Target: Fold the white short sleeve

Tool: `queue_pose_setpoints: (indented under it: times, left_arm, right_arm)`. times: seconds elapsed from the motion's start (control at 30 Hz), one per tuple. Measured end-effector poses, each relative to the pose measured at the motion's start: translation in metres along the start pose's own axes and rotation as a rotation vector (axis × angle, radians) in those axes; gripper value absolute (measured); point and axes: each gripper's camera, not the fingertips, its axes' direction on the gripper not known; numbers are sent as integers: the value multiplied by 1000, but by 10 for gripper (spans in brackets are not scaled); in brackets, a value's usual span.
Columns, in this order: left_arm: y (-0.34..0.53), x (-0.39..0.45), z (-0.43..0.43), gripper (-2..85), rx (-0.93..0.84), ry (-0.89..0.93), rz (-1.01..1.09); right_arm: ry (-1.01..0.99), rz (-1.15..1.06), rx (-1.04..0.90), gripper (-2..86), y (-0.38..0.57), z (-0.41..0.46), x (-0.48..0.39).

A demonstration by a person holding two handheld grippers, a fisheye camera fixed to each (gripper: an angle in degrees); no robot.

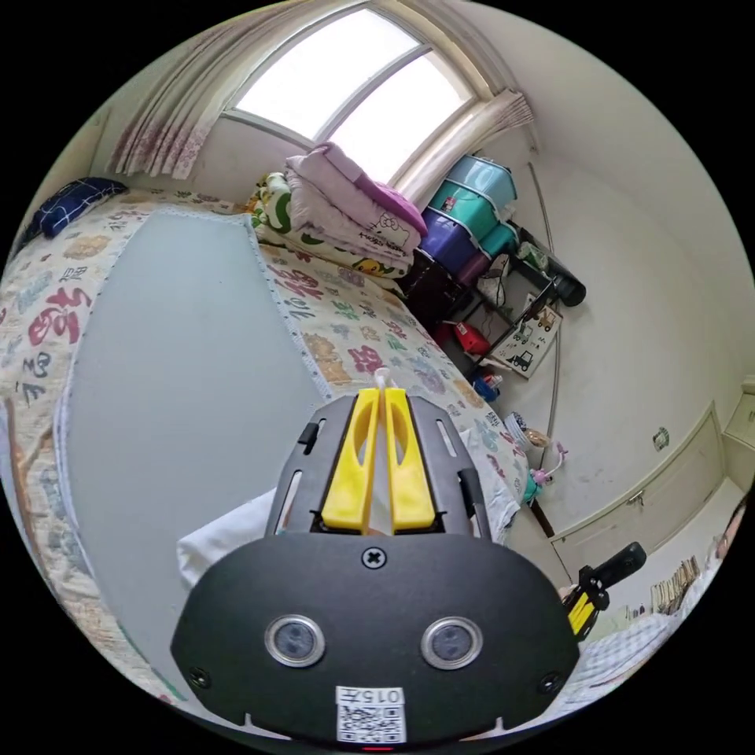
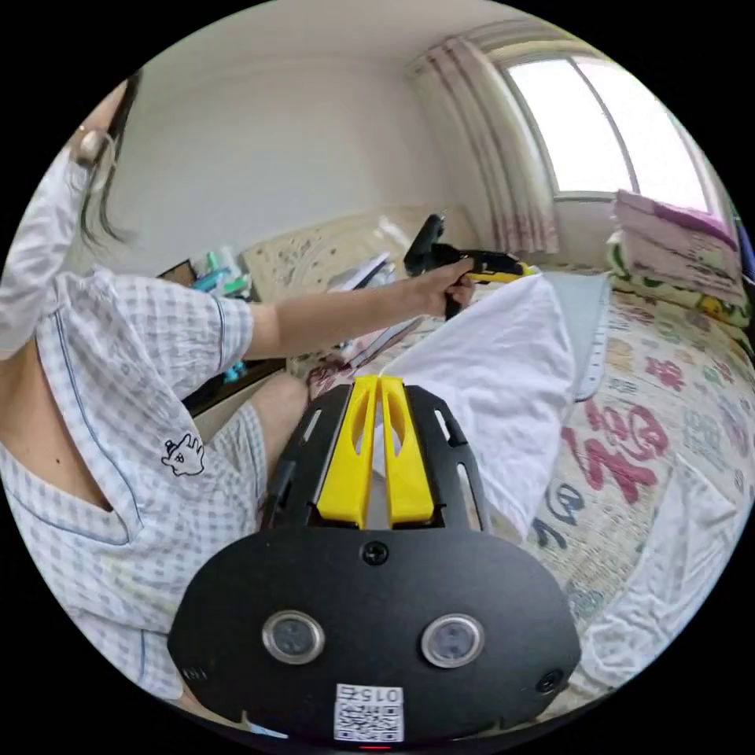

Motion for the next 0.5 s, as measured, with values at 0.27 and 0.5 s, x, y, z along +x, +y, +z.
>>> queue_pose_setpoints:
  times: [0.27,0.5]
  left_arm:
    - [108,-149,-68,6,-220,-260,-176]
    - [108,-144,-108,14,-149,-383,-180]
  right_arm:
    - [-200,-8,-455,0,52,124,2]
    - [-266,14,-390,4,76,113,10]
